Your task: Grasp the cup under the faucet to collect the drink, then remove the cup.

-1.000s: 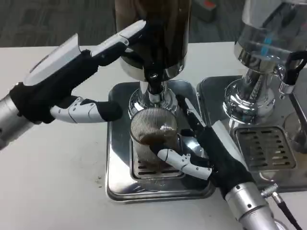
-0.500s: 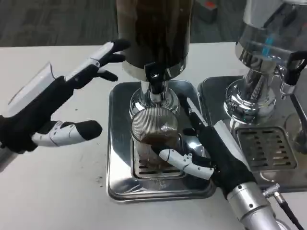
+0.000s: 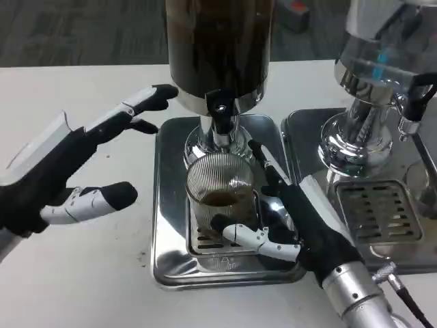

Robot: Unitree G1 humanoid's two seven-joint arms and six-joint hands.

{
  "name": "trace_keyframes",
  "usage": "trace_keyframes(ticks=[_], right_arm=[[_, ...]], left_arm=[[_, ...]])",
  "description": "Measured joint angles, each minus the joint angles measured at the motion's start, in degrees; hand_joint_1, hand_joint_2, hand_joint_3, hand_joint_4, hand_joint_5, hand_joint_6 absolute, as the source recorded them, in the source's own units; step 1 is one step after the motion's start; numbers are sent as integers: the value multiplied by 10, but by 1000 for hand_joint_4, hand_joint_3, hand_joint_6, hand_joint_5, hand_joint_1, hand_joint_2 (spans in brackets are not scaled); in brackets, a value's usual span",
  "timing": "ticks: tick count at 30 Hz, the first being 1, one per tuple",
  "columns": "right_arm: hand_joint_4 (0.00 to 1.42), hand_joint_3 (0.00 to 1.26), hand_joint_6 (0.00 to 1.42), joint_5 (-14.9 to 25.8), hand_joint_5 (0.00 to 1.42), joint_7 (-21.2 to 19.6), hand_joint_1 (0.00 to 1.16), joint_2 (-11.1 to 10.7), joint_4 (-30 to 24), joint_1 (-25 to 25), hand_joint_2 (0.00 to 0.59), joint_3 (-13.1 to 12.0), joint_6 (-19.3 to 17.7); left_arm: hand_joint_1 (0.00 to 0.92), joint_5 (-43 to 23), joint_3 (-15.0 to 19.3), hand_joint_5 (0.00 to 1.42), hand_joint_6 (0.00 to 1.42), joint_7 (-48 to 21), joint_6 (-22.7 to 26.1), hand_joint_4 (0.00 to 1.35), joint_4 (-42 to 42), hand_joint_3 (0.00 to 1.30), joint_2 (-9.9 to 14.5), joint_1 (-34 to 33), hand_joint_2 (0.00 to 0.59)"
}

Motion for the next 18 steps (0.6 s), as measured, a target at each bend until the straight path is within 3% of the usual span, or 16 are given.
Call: trace_keyframes(ticks=[10, 18], right_arm=[[0, 0, 155, -23, 0, -3, 604, 2, -2, 0, 128, 7, 24], [0, 0, 172, -35, 0, -17, 599, 17, -1, -7, 116, 12, 42]], left_arm=[[0, 0, 1, 146, 327, 2, 9, 102, 0, 154, 3, 24, 132], [0, 1, 9, 160, 327, 3, 14, 130, 0, 165, 4, 35, 134]])
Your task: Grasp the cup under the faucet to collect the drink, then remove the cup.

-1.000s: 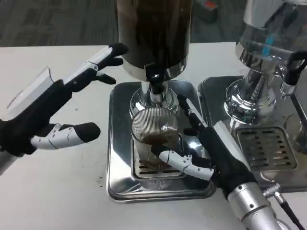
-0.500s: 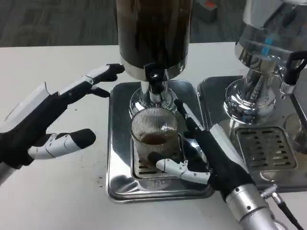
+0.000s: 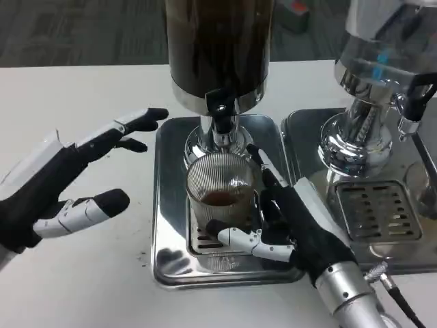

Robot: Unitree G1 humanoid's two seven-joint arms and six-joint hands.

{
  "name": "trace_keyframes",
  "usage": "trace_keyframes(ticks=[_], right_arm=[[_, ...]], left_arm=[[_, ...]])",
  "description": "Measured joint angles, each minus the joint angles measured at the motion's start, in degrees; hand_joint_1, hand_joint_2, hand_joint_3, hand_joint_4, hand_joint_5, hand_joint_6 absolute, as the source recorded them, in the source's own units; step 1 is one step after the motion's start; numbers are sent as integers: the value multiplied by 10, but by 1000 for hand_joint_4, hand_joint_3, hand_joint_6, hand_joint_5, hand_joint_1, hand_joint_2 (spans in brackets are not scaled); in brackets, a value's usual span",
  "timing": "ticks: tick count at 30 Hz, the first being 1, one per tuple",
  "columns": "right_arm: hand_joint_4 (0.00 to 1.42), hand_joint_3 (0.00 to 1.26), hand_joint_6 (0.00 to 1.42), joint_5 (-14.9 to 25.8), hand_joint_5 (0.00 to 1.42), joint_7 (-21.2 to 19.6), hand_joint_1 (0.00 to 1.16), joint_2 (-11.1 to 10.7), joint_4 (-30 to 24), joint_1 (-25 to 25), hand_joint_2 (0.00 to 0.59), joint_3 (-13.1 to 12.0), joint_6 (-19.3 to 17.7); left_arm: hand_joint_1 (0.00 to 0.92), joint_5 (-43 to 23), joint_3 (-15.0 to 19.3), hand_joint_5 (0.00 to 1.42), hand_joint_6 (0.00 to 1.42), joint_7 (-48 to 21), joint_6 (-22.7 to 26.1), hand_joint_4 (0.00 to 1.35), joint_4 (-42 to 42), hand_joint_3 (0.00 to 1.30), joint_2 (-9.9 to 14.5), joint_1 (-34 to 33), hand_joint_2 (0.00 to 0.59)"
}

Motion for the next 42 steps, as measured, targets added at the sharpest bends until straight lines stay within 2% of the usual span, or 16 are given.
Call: trace_keyframes(ticks=[15, 18, 21, 34, 42], right_arm=[[0, 0, 196, -13, 3, -20, 596, 19, 50, -48, 114, 14, 18], [12, 0, 229, -13, 58, -22, 595, 22, 55, -52, 114, 16, 18], [82, 3, 275, -13, 124, -24, 595, 24, 63, -56, 114, 17, 18], [340, 183, 549, -29, 399, -60, 676, 29, 75, -63, 148, 33, 18], [406, 231, 650, -37, 494, -85, 699, 33, 80, -62, 165, 44, 17]], left_arm=[[0, 20, 13, 175, 345, 12, 9, 154, -5, 182, 3, 21, 136], [0, 21, 13, 176, 346, 12, 10, 159, -6, 185, 3, 27, 136], [0, 21, 14, 184, 348, 12, 11, 168, -7, 187, 3, 31, 132], [0, 22, 15, 190, 368, 20, 14, 189, -8, 187, 7, 33, 118], [0, 22, 16, 199, 371, 21, 15, 203, -8, 187, 10, 34, 118]])
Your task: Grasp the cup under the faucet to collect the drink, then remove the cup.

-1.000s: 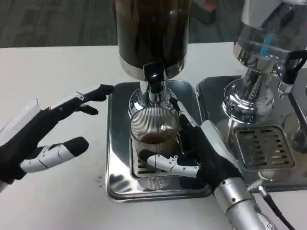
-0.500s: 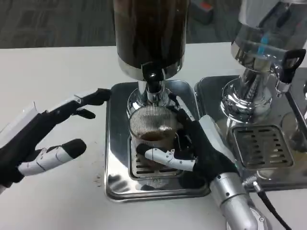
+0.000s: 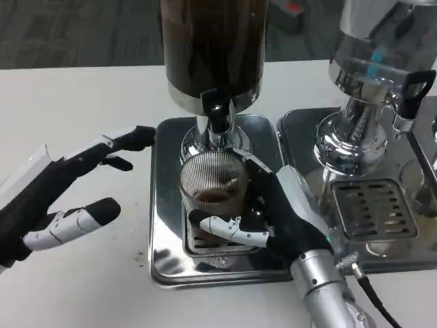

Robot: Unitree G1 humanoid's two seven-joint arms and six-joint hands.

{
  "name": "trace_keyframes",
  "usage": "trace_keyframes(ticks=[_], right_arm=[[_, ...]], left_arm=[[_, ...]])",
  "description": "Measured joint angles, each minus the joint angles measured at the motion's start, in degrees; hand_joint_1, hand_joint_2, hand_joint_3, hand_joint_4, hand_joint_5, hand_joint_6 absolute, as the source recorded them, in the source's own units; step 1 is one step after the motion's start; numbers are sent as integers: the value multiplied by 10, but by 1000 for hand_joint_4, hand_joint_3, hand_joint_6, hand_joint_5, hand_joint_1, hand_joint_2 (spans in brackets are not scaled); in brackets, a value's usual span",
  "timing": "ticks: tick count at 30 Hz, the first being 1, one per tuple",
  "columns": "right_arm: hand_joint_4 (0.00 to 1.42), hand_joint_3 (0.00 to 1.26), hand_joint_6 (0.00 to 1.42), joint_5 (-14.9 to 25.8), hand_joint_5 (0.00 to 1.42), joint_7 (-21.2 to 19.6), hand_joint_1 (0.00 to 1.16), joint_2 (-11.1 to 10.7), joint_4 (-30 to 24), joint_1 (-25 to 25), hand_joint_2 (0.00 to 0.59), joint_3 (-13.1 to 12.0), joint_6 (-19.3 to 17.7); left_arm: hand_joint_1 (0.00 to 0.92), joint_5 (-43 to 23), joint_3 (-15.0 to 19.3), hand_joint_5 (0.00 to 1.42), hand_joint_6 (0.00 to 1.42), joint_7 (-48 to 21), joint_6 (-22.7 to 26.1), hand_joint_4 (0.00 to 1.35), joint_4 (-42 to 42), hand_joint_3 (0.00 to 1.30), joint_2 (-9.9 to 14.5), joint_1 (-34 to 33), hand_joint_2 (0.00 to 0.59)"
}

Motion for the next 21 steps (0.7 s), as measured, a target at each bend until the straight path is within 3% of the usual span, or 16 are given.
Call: trace_keyframes(ticks=[8, 21], right_arm=[[500, 295, 939, -6, 658, -35, 739, 7, 18, 0, 195, 4, -16], [568, 351, 1084, -16, 760, -93, 732, 17, 37, 18, 205, 6, -50]], left_arm=[[0, 0, 0, 201, 379, 5, 0, 204, 0, 187, 4, 0, 118], [0, 1, 0, 201, 384, 7, 0, 204, 0, 187, 4, 0, 119]])
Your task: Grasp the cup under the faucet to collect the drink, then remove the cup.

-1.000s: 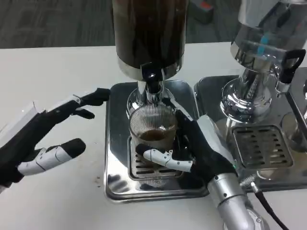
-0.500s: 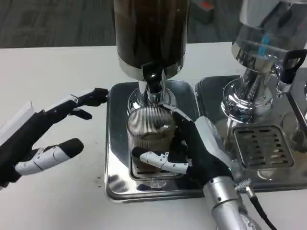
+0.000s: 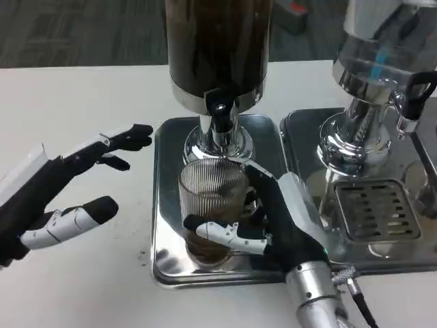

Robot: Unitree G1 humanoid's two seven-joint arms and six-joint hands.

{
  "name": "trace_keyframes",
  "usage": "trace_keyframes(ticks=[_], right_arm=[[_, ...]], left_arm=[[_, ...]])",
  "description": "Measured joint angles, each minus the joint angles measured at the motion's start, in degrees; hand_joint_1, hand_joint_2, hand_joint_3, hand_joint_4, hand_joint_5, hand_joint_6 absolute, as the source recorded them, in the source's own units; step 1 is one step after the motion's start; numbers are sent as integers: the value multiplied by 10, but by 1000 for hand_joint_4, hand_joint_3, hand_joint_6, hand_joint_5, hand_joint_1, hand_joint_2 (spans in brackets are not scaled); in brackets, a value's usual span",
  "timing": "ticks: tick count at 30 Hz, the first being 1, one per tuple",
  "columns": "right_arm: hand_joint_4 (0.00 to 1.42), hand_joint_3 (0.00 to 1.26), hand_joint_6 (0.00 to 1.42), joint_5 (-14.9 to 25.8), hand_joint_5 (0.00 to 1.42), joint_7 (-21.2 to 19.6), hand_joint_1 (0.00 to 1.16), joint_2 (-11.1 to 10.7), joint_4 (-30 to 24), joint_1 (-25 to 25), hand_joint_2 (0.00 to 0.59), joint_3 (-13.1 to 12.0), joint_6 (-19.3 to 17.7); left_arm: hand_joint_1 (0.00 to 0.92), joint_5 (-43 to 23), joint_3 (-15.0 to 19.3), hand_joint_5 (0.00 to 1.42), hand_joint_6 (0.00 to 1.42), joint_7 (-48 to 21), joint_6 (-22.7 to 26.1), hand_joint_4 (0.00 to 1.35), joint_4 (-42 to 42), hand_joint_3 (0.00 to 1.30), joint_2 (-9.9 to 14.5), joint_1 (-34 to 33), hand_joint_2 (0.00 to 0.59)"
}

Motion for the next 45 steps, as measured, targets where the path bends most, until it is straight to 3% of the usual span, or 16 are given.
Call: trace_keyframes(ticks=[22, 33, 45], right_arm=[[619, 409, 1198, -7, 809, -67, 720, -1, -6, 50, 220, -12, -41], [612, 410, 1195, 0, 808, -67, 710, -4, -48, 95, 231, -40, -45], [610, 419, 1191, -2, 810, -67, 726, -9, -135, 147, 248, -60, -46]], left_arm=[[0, 1, -4, 201, 375, 0, 0, 204, 19, 175, 0, -6, 118], [0, 11, -8, 201, 372, 0, -1, 195, 50, 167, -1, -28, 118], [0, 19, -10, 180, 351, 0, -13, 153, 65, 147, -14, -41, 117]])
